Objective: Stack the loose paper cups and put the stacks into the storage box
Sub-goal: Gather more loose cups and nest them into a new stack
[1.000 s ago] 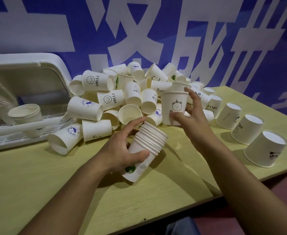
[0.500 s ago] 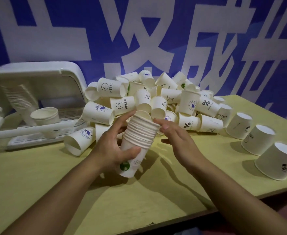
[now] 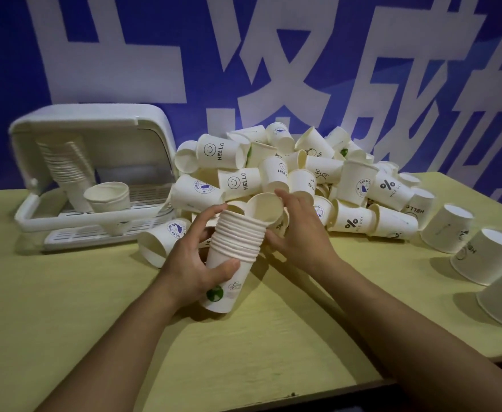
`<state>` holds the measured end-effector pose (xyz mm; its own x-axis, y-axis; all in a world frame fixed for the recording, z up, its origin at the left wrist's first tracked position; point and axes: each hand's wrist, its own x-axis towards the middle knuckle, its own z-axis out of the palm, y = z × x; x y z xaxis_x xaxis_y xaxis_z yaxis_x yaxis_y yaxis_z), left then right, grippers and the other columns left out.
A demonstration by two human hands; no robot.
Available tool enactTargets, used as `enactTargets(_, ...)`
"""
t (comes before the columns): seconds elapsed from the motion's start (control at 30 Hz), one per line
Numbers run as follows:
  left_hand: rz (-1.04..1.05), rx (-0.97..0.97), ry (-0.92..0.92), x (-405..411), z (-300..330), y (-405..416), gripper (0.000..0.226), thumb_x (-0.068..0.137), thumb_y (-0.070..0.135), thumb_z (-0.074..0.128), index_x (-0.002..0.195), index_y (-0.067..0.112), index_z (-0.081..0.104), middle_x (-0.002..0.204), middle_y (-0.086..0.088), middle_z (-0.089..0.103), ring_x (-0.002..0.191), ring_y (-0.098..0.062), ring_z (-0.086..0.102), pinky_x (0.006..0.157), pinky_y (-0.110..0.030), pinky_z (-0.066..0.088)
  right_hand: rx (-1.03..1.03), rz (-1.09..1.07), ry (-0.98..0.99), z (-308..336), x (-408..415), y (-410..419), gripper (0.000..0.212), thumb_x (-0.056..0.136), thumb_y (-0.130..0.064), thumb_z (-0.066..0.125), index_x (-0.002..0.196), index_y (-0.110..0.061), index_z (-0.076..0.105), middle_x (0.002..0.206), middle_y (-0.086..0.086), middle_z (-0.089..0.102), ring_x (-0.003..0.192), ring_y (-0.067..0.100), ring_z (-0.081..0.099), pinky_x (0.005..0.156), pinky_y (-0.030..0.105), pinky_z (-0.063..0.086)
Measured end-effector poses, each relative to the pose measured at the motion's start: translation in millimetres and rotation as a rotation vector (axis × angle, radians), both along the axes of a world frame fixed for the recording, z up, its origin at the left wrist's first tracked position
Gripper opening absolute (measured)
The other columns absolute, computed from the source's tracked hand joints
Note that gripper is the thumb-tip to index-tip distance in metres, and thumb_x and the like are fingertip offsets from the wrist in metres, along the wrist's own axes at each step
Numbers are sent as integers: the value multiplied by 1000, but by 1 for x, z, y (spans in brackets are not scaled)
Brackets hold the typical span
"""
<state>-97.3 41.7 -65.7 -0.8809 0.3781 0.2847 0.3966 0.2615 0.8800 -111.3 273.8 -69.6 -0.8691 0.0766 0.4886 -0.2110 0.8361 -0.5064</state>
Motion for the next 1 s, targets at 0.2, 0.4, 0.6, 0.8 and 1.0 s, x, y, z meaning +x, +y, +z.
enactTargets(0.2,-31,-72,6,2,2,0,88,59,54,75,131,77,31,125,17,59,115,-6,61,96,-43,56,-378,27,84,23,9,6,72,76,-34,79,138,-24,44,126,-8,52,108,8,55,94,38,54)
enactTargets(0.4,4,-86,66,6,7,3,107,57,52,79,139,77,14,133,22,55,115,-11,65,97,-47,55,-788,206,133,66,32,-8,54,86,-27,72,133,-27,46,125,-13,53,103,6,63,76,22,57)
enactTargets(0.6,15,-71,94,7,8,0,114,57,52,78,140,77,4,131,24,54,103,-10,70,90,-47,58,-621,258,-123,49,34,-44,60,72,-43,68,128,-27,54,116,-10,63,102,2,62,85,19,49)
enactTargets(0.8,94,10,88,7,18,-19,95,55,51,76,131,76,25,120,35,55,104,-2,65,87,-38,59,-539,292,-131,56,14,-56,39,90,-58,48,104,-30,72,108,-12,66,96,-1,61,88,29,46)
enactTargets(1.0,214,-97,65,9,20,-55,99,73,28,85,141,66,25,123,23,55,109,-9,62,88,-40,58,-21,326,18,73,-45,-75,36,97,-37,59,132,-34,58,134,-7,58,112,10,55,94,29,49)
